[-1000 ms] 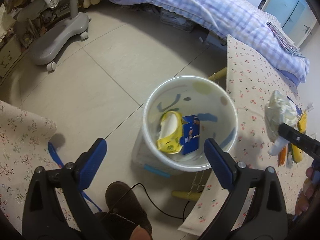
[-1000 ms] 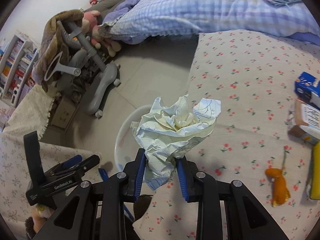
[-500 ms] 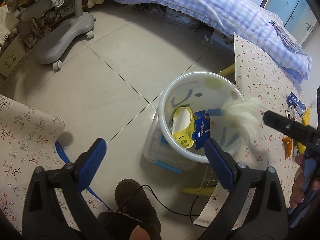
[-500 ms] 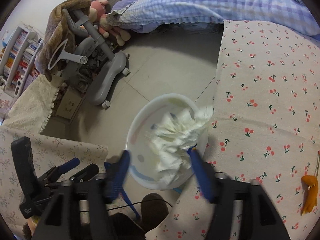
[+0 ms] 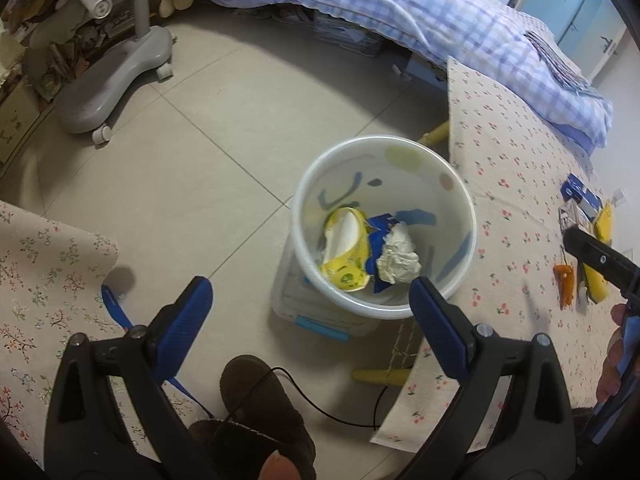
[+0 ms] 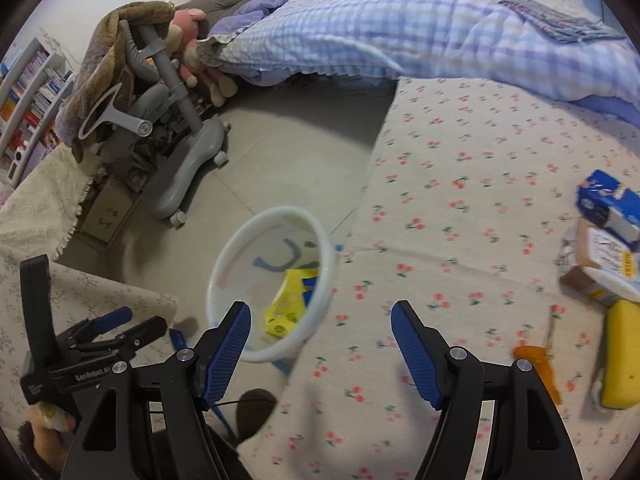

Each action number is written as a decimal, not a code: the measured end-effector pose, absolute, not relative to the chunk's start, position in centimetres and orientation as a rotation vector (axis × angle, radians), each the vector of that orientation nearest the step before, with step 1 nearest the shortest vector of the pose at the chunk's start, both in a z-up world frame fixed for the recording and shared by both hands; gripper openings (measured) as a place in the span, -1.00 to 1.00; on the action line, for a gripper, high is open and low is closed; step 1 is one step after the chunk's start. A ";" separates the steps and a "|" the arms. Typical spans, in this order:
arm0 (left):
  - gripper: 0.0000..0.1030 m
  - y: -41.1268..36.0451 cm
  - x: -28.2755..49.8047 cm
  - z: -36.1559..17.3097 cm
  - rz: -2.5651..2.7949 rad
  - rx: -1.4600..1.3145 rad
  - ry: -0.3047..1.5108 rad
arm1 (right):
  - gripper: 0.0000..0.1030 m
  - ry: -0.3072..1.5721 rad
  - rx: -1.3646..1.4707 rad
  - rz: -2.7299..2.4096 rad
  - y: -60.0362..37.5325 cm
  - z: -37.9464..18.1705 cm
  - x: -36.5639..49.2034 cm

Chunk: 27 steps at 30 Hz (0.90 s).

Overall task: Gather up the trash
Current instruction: 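Grasp the yellow sponge with the right tool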

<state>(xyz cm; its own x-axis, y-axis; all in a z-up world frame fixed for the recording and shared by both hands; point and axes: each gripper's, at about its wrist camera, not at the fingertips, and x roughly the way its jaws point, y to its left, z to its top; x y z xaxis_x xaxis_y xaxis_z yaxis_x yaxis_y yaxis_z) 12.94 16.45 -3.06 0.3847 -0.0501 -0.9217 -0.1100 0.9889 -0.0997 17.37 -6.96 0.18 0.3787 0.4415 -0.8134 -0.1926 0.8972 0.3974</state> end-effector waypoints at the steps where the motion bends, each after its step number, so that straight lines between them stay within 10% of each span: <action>1: 0.91 16.1 13.0 -3.0 0.029 -0.148 1.179 | 0.46 1.109 0.247 0.397 -7.5 0.3 17.1; 27: 0.98 1.4 14.6 -3.5 -0.160 0.015 1.225 | 0.62 1.258 0.290 -0.086 -28.3 -4.1 14.7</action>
<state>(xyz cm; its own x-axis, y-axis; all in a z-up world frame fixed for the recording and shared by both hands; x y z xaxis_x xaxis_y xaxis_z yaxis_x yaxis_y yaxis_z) 14.62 1.43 -3.48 0.3294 -0.1145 -0.9372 0.1302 0.9886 -0.0750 14.72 -28.35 -4.09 0.3099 0.0941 -0.9461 0.2227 0.9602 0.1684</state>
